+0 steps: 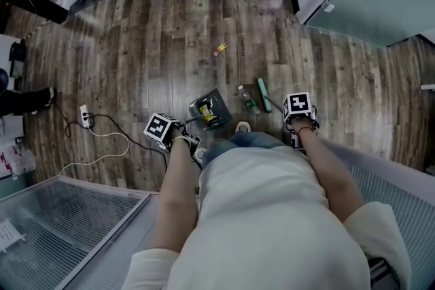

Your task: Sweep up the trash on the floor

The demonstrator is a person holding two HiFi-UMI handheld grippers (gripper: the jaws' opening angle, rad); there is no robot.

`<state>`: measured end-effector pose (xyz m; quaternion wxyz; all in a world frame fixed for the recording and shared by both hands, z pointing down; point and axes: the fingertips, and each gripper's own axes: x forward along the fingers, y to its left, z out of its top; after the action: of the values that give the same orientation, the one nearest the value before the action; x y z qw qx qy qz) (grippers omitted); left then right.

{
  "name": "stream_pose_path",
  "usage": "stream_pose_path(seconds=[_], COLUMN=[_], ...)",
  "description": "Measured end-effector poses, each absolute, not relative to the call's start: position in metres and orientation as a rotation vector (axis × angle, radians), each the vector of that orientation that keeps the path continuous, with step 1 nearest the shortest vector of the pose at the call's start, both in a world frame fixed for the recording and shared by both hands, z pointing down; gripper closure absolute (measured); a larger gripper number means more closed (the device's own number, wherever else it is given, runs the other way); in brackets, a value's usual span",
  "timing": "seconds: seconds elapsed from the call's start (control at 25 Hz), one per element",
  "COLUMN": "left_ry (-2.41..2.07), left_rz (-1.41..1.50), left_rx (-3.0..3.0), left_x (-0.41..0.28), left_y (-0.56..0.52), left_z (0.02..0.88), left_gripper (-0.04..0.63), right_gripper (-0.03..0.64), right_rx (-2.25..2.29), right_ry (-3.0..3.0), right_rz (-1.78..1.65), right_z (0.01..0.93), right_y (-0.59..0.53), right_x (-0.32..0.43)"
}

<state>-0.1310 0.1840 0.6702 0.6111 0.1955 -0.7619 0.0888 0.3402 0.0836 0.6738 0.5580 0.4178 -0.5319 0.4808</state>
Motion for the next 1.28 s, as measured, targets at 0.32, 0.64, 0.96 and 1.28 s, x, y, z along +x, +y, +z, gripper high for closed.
stream_pose_path(seconds=[0.32,0.64,0.96,1.28], left_ry=[-1.751,-1.767,-1.751,-1.773], left_rz=[0.2,0.198,0.194,0.206], left_rx=[0.45,0.46,0.449,0.462], left_x=[-0.13,-0.131,-0.122,-0.123], left_y=[0.184,0.183,0.178,0.177], left_z=[0.672,0.675,0.675,0.677], left_gripper=[0.511,0.509,0.508,0.507], right_gripper=[0.52,0.52,0.52,0.52], right_rx=[0.987,0.943,0.922,0.863], right_ry=[-1.273,-1.289,-1.299,-1.32], right_rz=[1.187,1.216,1.277,1.295], right_z=[0.678,0.679,0.676,0.675], right_y=[0.083,0.092,0.094,0.1], right_x=[0.329,0.311,0.297,0.28])
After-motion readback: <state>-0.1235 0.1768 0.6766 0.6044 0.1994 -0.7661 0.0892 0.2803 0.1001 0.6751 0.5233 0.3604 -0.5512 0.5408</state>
